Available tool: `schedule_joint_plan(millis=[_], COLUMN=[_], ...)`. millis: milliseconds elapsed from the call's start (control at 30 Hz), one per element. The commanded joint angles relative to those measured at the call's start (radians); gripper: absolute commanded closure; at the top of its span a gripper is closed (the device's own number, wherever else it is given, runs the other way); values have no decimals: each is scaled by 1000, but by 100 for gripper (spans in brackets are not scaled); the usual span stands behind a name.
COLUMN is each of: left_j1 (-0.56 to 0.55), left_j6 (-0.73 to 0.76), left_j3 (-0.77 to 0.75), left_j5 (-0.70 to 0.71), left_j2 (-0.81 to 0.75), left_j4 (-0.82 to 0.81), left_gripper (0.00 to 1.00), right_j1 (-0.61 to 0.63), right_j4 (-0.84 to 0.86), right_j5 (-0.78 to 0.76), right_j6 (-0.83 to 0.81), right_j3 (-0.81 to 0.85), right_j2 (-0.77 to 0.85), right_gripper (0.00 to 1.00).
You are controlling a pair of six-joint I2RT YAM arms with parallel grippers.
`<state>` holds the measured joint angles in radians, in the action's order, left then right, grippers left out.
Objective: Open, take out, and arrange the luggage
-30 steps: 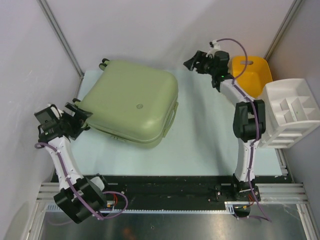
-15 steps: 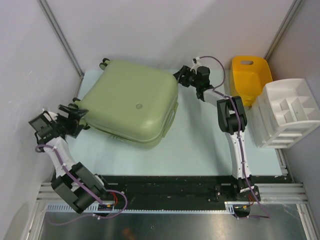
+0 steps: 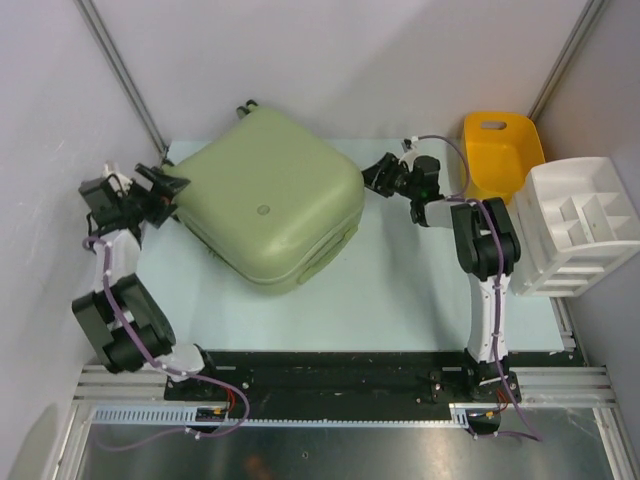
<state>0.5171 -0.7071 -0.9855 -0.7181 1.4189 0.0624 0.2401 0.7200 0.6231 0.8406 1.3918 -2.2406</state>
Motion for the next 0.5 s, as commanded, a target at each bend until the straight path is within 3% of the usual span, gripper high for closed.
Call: schedule_joint_plan(millis=[0, 200, 467], left_j1=[-207, -324, -452], left_j6=[-14, 38, 182], left_j3=[-137, -278, -377], left_j5=[-190, -211, -238], left_j2=[126, 261, 374], left_j4=[-24, -24, 65], left_gripper=[1, 0, 0], right_j1=[107, 157, 248], right_j4=[-63, -230, -528], right_j5=[311, 322, 277], right_j6=[-103, -268, -515], right_j3=[-143, -301, -336], right_j2=[162, 324, 456], right_gripper=[37, 39, 38])
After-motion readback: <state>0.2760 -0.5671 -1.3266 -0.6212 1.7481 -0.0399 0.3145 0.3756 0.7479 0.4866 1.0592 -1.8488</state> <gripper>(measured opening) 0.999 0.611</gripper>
